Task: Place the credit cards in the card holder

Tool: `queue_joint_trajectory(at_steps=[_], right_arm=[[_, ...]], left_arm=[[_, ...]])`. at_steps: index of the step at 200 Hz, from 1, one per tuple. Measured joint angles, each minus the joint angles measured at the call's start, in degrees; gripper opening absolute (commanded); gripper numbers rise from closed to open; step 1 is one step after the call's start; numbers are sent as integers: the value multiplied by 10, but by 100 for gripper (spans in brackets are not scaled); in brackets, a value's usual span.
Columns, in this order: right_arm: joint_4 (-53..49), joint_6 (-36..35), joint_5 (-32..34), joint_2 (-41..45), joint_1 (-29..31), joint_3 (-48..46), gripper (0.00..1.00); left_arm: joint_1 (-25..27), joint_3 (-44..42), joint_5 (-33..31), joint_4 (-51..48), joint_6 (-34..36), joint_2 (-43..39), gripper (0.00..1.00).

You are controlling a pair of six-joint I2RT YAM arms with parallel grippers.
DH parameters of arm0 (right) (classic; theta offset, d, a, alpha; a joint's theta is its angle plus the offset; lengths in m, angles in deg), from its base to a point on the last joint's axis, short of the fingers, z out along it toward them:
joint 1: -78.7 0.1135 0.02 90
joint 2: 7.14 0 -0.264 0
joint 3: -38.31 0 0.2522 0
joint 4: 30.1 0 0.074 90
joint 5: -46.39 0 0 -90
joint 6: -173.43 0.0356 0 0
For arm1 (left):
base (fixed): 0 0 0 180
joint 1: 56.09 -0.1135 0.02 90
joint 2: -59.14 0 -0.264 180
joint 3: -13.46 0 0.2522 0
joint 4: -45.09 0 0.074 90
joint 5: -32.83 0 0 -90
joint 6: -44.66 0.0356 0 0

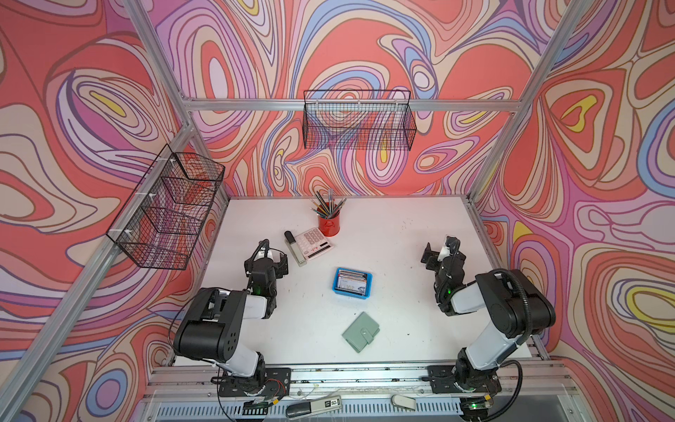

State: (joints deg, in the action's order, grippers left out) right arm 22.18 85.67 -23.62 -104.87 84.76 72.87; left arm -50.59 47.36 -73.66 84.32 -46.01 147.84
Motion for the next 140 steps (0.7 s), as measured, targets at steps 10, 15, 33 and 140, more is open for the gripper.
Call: queue_joint_trajectory(at_steps=[10, 15, 33, 140], right_arm=[[0, 0, 0, 0, 0, 0, 98], [0, 0, 0, 0, 0, 0, 98], [5, -3, -7, 0, 0, 0, 98], [-264, 157, 43, 299, 0, 37, 98]], left_arm=[[0, 0, 0, 0, 0, 0, 100], [0, 0, 0, 0, 0, 0, 100], [0, 0, 0, 2, 0, 0, 100], [0, 19, -19, -133, -27, -166, 100]])
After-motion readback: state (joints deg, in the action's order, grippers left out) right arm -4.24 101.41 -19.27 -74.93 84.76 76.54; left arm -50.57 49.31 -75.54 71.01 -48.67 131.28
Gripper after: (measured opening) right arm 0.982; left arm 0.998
